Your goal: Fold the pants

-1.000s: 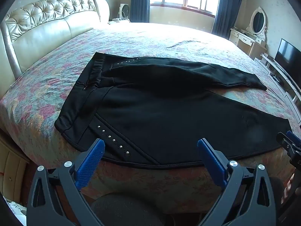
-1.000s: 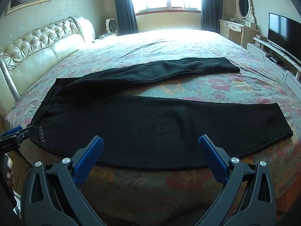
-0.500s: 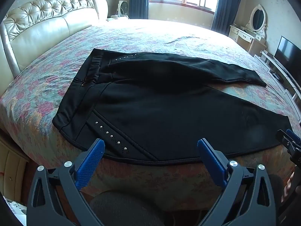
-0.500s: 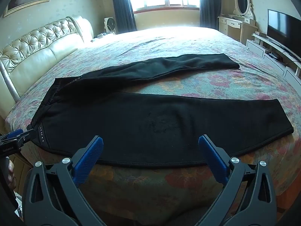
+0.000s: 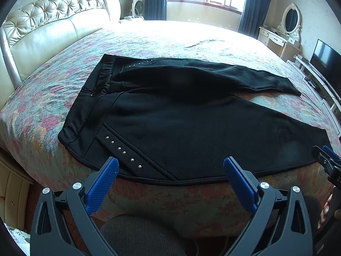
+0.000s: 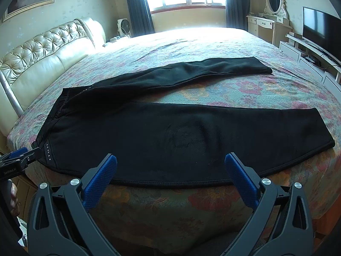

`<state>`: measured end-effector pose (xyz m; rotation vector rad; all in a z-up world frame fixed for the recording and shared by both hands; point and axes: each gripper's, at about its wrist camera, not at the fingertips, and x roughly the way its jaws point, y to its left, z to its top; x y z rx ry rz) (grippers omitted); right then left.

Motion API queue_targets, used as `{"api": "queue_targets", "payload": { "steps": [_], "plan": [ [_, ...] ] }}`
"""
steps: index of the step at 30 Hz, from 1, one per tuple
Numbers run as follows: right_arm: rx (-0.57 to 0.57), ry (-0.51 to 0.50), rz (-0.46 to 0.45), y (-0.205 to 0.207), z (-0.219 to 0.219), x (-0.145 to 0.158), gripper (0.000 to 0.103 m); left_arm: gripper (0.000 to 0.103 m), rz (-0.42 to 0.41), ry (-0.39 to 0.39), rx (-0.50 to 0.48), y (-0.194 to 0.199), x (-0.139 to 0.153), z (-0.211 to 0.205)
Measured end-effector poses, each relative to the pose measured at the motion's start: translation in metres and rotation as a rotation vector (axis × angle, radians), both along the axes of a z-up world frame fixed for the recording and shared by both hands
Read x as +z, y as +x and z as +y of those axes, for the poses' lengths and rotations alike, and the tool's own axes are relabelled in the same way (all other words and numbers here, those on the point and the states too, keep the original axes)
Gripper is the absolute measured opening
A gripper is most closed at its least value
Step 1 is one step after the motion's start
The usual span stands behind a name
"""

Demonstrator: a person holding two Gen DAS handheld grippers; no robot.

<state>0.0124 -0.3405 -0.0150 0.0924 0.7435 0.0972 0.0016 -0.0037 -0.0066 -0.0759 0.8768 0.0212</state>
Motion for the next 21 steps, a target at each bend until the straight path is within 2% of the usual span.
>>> {"api": "queue_targets", "payload": {
  "steps": [21],
  "plan": [
    [0.004,0.001,0.015,0.0008,0.0034,-0.005,0.101,0.098,0.007,-0.001,0.0,0.0002,-0.0015,-0.0008]
  ]
}}
